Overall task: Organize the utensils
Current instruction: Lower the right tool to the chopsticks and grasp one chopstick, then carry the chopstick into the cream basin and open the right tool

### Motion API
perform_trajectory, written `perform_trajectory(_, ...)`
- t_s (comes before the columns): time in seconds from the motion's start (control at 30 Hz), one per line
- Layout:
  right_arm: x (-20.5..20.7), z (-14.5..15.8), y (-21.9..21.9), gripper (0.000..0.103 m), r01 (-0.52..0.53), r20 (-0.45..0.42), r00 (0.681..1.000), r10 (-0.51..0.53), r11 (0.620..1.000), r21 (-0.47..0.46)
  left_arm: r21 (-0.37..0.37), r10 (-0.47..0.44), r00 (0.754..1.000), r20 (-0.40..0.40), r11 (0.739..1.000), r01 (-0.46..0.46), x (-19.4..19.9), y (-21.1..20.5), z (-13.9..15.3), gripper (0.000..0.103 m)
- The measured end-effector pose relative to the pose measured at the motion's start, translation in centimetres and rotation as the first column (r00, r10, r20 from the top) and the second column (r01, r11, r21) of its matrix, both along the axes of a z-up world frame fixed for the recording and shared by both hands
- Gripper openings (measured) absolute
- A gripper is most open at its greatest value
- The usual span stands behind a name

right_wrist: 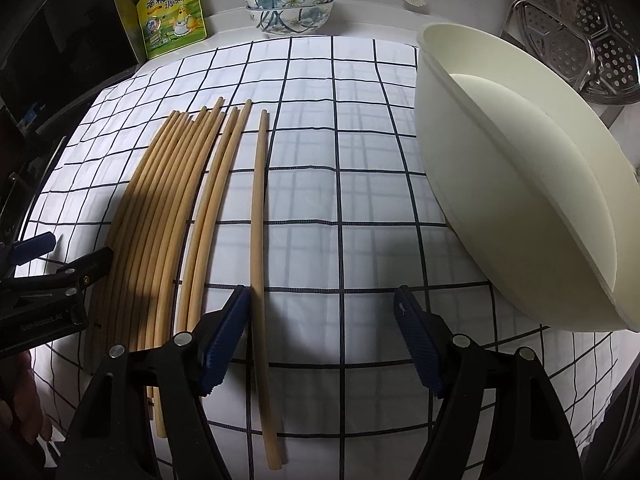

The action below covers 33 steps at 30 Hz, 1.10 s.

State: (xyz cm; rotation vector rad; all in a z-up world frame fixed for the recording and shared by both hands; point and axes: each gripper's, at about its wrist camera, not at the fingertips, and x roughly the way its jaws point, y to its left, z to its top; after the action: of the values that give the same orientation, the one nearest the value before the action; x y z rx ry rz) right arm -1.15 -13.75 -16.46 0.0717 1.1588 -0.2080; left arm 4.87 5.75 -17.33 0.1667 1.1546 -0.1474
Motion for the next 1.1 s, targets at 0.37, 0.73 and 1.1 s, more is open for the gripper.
perform_trajectory(0.37, 0.5, 0.1, 1.9, 0.046, -0.085, 0.027, 0.996, 0.086, 0.996, -0.039, 0.018, -0.01, 0.999, 0.036, 1.0, 0.009, 0.8, -1.0, 0.2, 0.086)
perform_trajectory(0.73, 1.1, 0.1, 2.7, 0.006, -0.139, 0.019, 0.99, 0.138, 0.99, 0.023, -0.079, -0.097, 0.995, 0.001, 0.992, 0.097, 0.4, -2.7, 0.9, 0.008)
perform_trajectory(1.1, 1.4, 2.7, 1.9, 0.006, -0.125, 0.069, 0.991, 0.117, 0.984, 0.128, -0.111, -0.061, 0.998, -0.018, 0.992, 0.059, 0.7, -0.7, 3.1, 0.008)
